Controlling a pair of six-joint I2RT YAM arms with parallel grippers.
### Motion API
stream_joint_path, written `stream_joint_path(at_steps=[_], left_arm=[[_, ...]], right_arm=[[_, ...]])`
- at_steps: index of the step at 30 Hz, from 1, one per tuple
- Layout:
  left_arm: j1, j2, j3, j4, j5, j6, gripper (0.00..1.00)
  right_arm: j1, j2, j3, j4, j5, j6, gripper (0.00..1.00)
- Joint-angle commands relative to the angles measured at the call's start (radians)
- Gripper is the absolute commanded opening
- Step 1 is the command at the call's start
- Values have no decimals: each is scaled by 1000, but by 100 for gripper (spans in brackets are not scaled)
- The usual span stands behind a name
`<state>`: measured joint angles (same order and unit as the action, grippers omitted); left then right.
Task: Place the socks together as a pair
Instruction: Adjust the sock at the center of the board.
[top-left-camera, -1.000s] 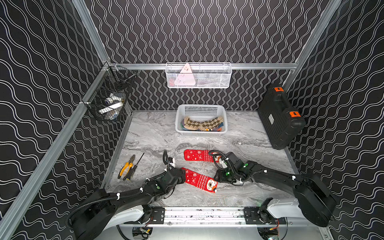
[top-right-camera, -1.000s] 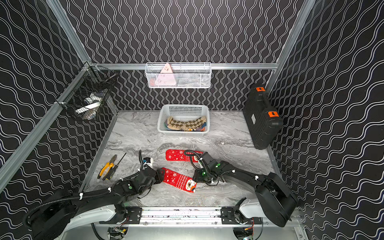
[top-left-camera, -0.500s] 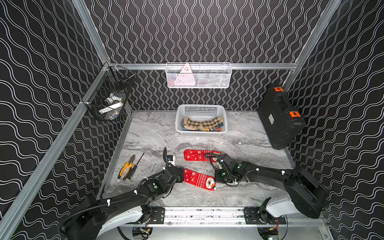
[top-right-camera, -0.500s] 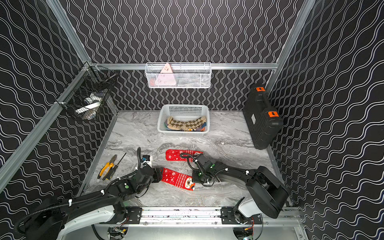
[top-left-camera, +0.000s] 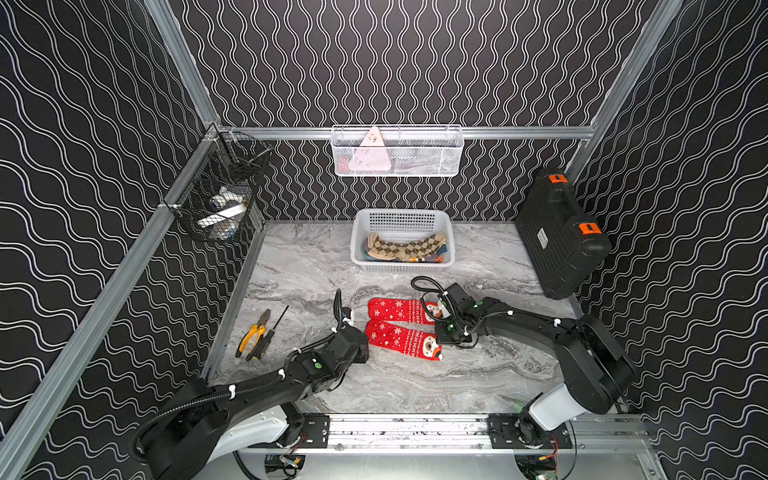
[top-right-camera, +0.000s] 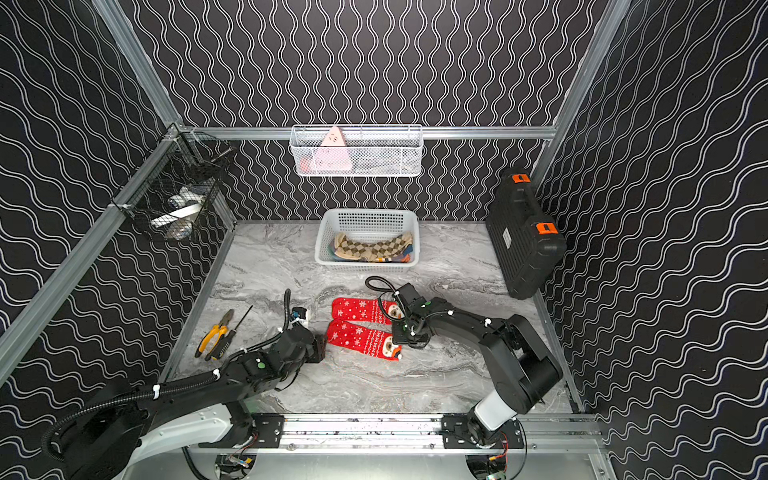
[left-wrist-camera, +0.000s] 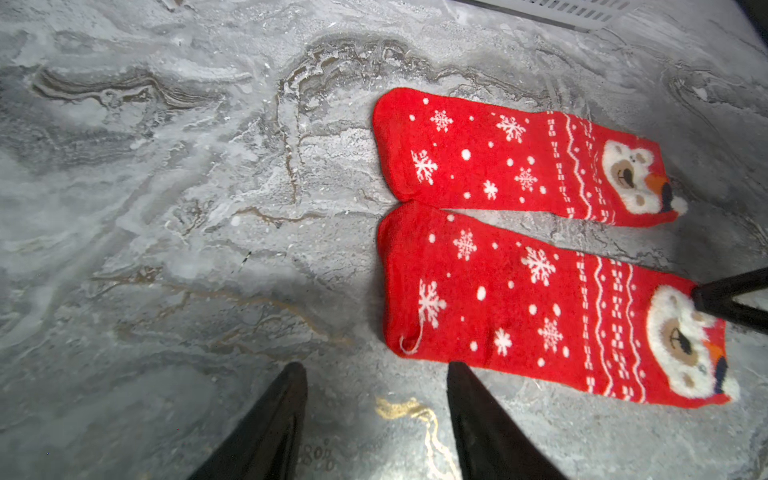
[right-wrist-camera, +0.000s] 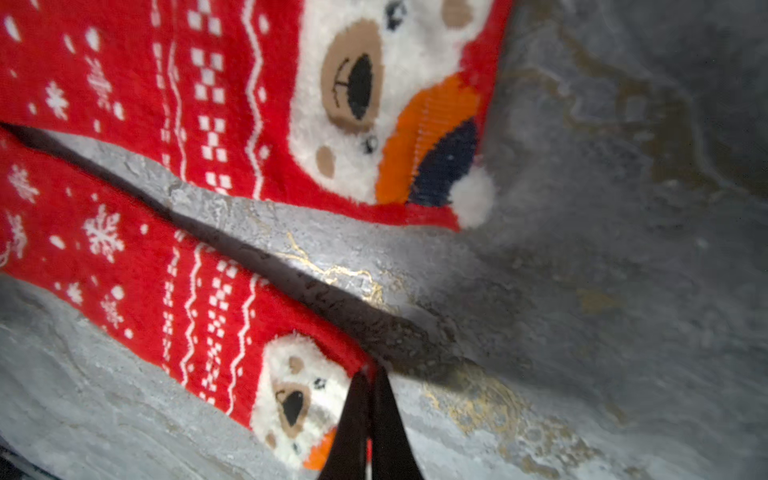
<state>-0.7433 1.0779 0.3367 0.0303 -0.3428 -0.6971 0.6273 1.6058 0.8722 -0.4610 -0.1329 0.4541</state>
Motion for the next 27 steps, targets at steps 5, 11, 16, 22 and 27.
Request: stream_joint_path(at_steps=[5,11,16,22,27], left_arm=[[29,-8,17,-5,39,46,59],[55,11,15,8,82,54,59],[67,32,32,-14,102,67,59],[97,96,61,2,147,76,59],[102,197,123,7,188,98,60]], right_arm=[[-2,50,107,-122,18,-90,0],[-34,85,149,-163,-6,-122,0],[-33,101,144,-188,44,-108,7],[-45,-25,91,-161,124,-57,50],[-53,-190,-25,-86,93,29,56]])
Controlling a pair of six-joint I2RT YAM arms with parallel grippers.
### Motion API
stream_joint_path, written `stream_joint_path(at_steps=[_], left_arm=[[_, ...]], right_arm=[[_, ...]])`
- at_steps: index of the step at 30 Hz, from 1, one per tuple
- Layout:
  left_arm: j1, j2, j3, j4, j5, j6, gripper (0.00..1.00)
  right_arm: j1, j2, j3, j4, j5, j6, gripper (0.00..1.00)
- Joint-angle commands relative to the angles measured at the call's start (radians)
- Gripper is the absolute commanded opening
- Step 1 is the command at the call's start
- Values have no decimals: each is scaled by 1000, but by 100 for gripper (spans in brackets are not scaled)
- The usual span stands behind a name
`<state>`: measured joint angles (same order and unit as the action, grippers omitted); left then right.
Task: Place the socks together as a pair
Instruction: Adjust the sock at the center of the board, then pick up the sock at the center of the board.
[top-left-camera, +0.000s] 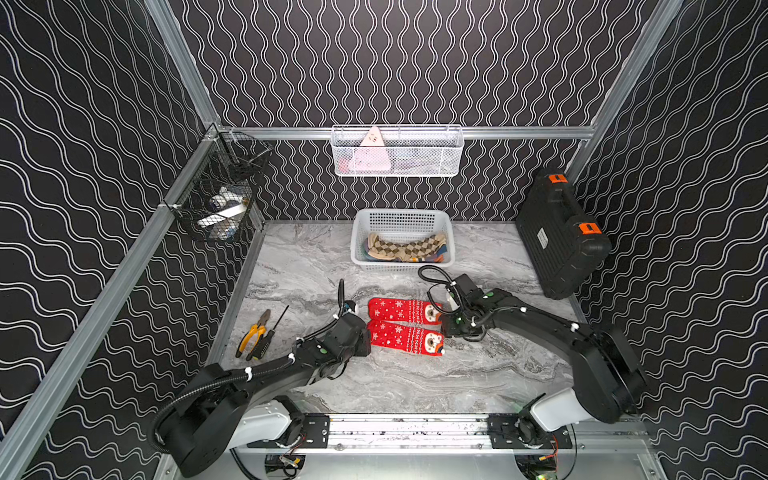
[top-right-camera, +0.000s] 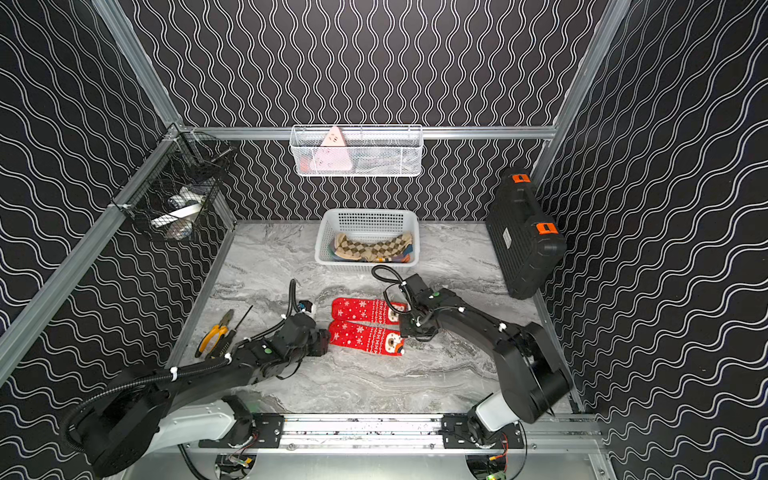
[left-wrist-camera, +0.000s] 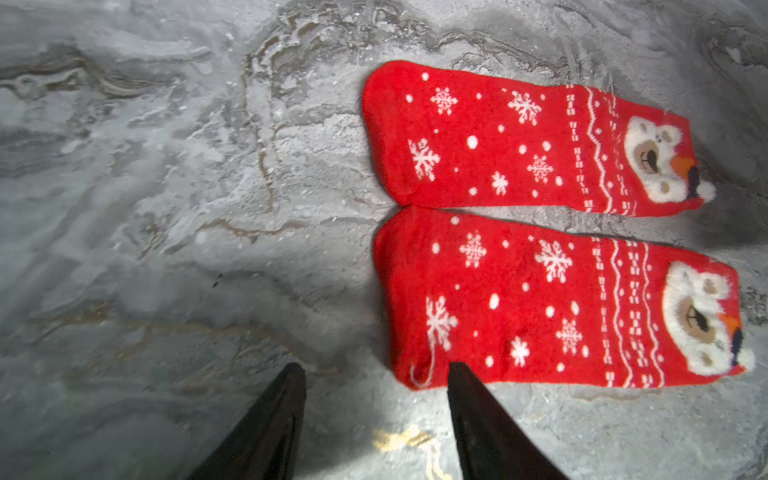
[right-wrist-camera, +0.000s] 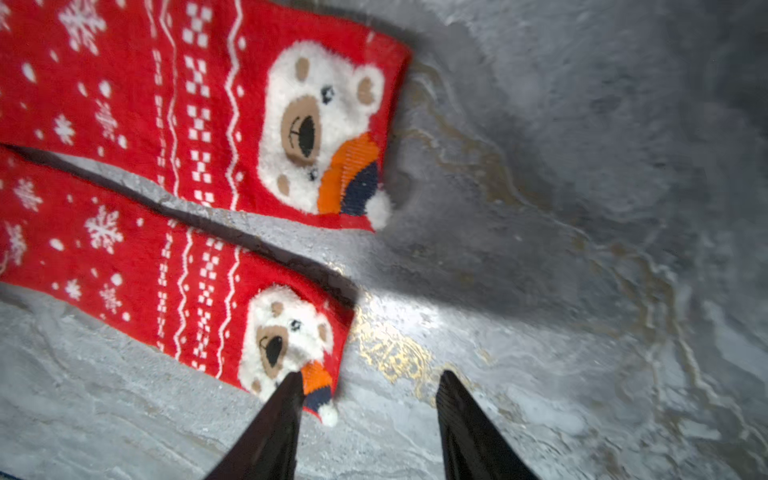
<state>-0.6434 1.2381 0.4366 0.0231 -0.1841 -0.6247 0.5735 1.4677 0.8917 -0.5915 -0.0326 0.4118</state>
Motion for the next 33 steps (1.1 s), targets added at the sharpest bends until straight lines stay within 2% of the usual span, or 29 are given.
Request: stream_joint_path(at_steps=[1,5,9,17,23,29,33], left_arm=[[3,53,29,18,34,26,60],[8,106,46,35,34,31,59],[26,153,64,59,29,37,55],[30,230,88,111,52,37,43],[29,234,73,126,64,31,26],[29,198,47,123,82,23,8],[28,143,33,103,116,14,0]], right_arm=[[2,-77,-70,62,-25,89,56],[1,-169,-193,164,-106,166,54],[1,-191,-268,255,-165,220,52],[0,-152,-293,334,-163,250,50],[1,-92,-304,396,-166,260,46],[1,-57,-312,445,-206,270,27],[1,-88,-292,419,-225,264,10]])
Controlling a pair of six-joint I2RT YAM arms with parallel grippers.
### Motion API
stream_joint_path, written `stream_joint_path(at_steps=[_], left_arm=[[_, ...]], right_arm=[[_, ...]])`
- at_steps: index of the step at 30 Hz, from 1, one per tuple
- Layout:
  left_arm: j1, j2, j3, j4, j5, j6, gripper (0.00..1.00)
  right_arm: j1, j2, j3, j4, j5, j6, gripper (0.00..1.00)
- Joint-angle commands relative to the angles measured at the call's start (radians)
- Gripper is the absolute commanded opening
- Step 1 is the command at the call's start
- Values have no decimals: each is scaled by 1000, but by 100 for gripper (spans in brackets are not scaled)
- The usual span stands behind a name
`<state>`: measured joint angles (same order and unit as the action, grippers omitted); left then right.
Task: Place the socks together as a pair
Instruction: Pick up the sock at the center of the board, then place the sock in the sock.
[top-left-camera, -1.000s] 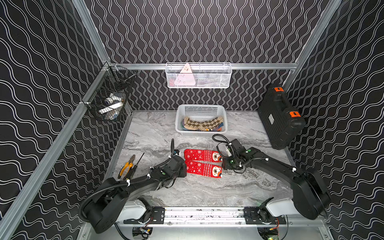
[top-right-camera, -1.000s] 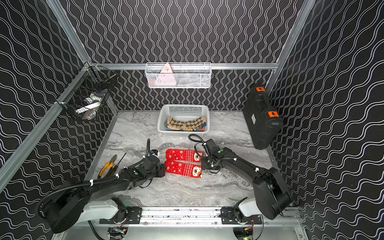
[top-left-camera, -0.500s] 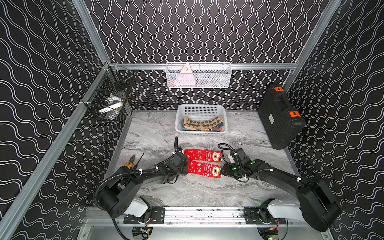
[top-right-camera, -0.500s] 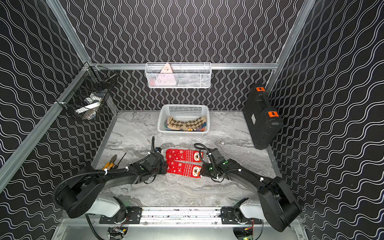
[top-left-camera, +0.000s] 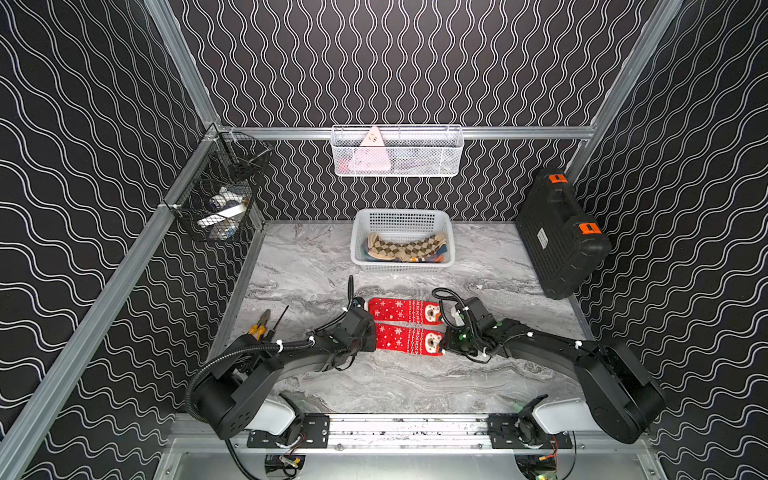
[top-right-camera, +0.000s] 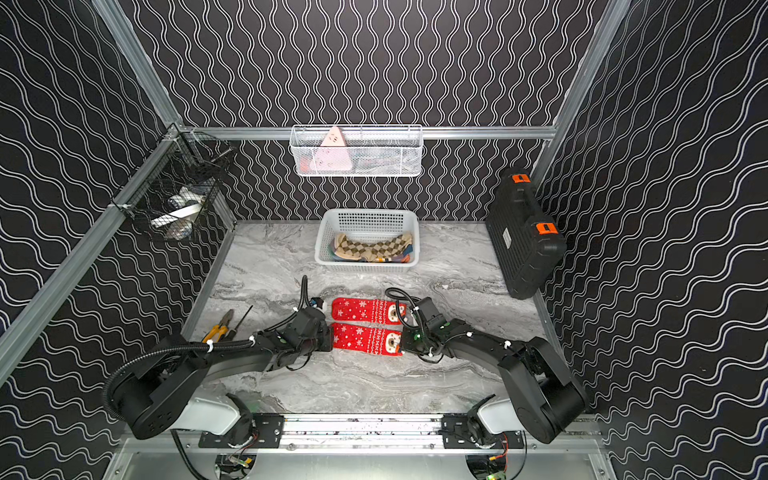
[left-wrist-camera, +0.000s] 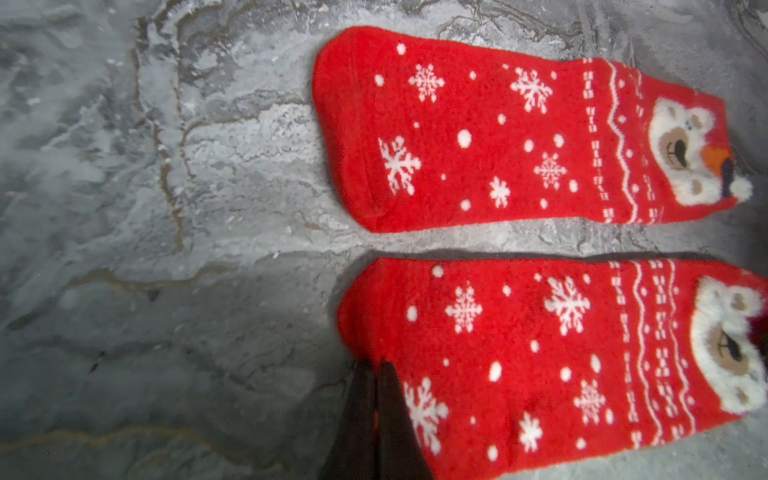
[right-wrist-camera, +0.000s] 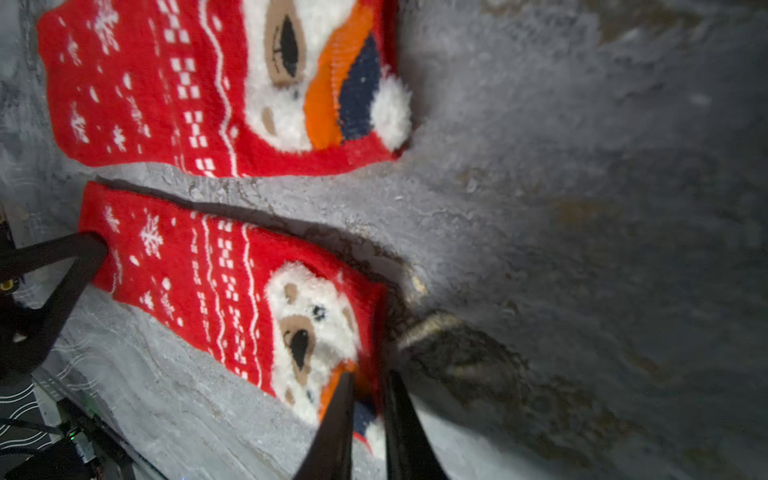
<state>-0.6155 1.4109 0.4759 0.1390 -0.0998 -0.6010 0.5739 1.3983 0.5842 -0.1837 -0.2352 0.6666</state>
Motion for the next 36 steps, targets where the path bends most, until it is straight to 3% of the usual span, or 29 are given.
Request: stream_joint_path(at_steps=[1,6,14,23,36], left_arm=[[1,-46,-7,-22,40,-11,0],[2,-151,33,-124,83,-4,0],[1,-257,179,-256,78,33,0],[34,-24,335,-190,7,113,0],[95,184,403,-138,-3,153,0]], right_arm=[[0,-31,24,-3,-27,6,7],[1,-111,91,-112,-43,-19,0],[-18,-172,215,-232,5,-79,0],[-148,-29,317,-204,-30,-150,0],[-200,150,331,-118,-64,-165,0]])
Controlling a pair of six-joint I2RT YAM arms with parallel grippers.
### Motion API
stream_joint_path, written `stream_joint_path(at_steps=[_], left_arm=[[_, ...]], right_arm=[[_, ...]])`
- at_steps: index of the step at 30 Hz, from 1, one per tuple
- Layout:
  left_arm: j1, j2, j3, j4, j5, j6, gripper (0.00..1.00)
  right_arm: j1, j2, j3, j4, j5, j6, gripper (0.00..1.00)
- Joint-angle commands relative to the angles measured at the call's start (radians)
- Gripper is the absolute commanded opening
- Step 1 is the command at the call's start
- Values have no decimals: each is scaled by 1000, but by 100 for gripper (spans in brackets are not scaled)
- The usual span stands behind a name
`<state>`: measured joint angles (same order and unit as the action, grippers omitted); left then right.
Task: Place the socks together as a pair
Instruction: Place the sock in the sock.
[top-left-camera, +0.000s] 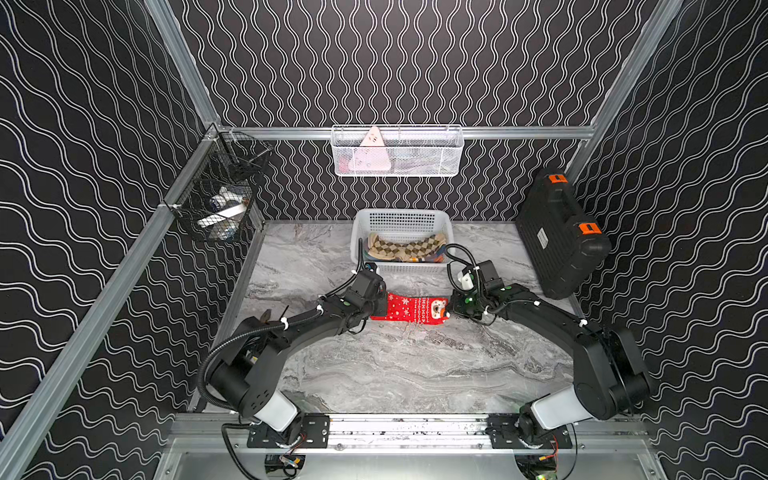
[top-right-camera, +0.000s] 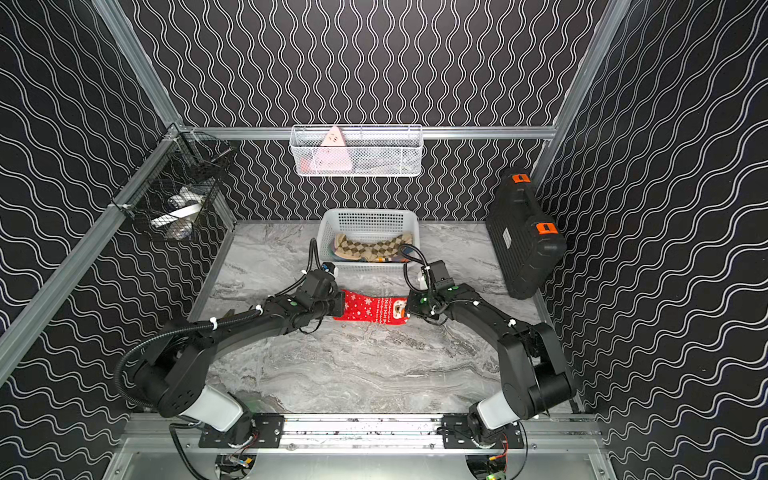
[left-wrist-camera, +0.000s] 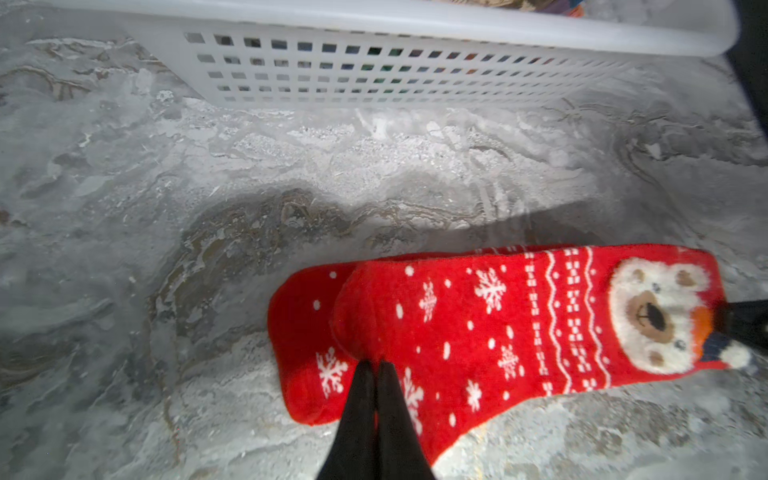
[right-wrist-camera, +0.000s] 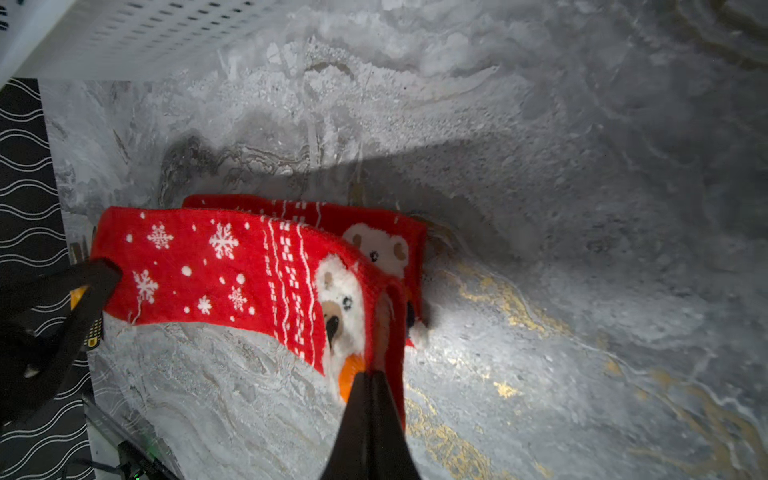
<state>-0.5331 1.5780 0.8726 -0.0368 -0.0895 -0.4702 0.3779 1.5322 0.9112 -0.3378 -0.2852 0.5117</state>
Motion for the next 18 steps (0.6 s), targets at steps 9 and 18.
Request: stream_joint_path(at_steps=[9,18], left_arm=[[40,40,-3,59,9,22,0],[44,57,-9,64,11,20,0]], right_arm=[[-9,67,10,55,-29,-13,0],[-11,112,10,71,-38,-13,0]])
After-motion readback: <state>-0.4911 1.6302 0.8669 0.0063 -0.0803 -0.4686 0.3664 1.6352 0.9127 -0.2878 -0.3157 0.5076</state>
